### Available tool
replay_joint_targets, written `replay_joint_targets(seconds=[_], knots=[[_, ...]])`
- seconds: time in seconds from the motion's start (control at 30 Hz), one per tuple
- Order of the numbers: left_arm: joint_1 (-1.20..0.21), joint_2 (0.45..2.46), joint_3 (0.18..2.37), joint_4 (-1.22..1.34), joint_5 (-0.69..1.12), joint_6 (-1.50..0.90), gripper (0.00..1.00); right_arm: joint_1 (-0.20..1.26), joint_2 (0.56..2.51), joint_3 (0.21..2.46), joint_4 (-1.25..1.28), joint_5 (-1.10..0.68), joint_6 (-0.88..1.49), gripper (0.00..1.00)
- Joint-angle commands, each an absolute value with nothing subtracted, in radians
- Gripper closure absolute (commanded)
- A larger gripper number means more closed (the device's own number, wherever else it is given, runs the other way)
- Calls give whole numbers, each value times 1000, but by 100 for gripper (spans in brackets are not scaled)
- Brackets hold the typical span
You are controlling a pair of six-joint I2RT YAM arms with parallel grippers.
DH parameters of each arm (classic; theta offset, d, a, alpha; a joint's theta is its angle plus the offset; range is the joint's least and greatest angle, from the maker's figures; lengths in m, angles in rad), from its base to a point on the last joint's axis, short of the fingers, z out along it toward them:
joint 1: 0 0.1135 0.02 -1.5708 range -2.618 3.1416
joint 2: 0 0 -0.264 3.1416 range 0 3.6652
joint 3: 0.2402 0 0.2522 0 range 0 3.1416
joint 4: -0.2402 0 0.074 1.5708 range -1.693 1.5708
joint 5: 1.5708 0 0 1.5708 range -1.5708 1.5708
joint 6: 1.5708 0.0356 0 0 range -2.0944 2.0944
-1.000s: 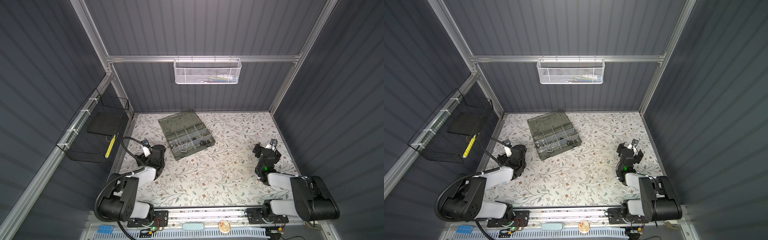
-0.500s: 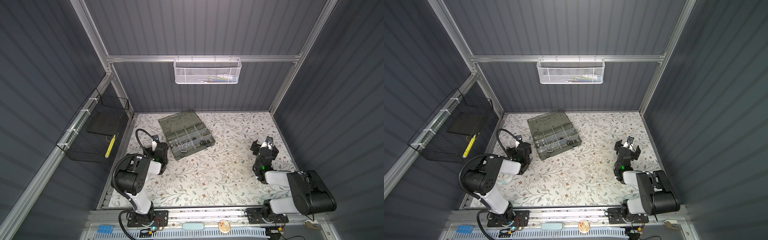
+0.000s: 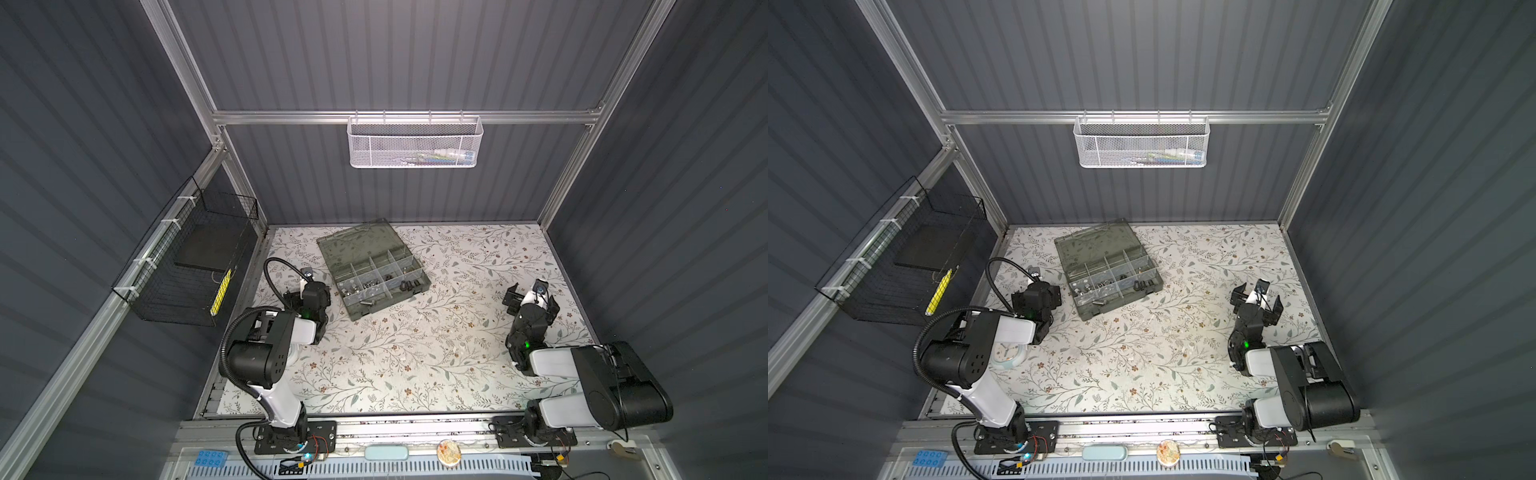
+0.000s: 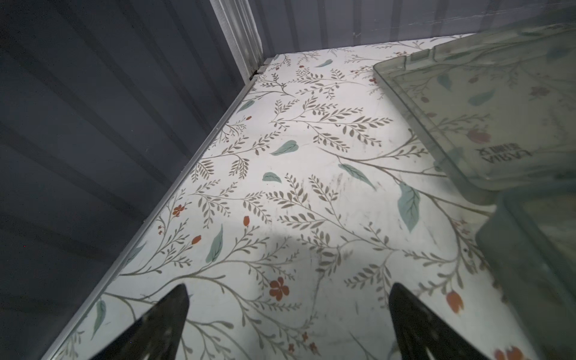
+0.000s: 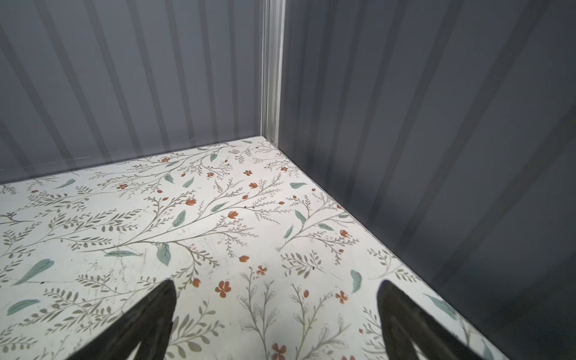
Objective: Sort the screws and nuts into containers
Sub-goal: Reset both arms
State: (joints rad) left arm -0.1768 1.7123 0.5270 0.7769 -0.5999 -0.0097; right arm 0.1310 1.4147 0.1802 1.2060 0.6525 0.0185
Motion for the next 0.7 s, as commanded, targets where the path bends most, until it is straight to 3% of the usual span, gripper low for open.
replay_joint_targets(seconds=[0.0,0.03,0.1,0.17,0.23,0.4,0.67], knots=[[-162,1702,435,977,-462,-5,0,126,1420,135,1379,674,29,1],[-160,1756,389,1168,-488,48,0,126,1428,127,1404,671,25,1],[-159,1692,395,1012,-477,-13,0,126,1433,116,1429,658,23,1],[-160,1738,401,1098,-494,29,0,126,1438,102,1459,649,23,1],[-161,1714,439,971,-484,3,0,126,1446,97,1477,645,21,1],[-161,1723,433,1003,-485,9,0,99,1438,80,1479,597,47,1],[-161,1724,433,1005,-485,9,0,26,1448,101,1413,284,40,1]])
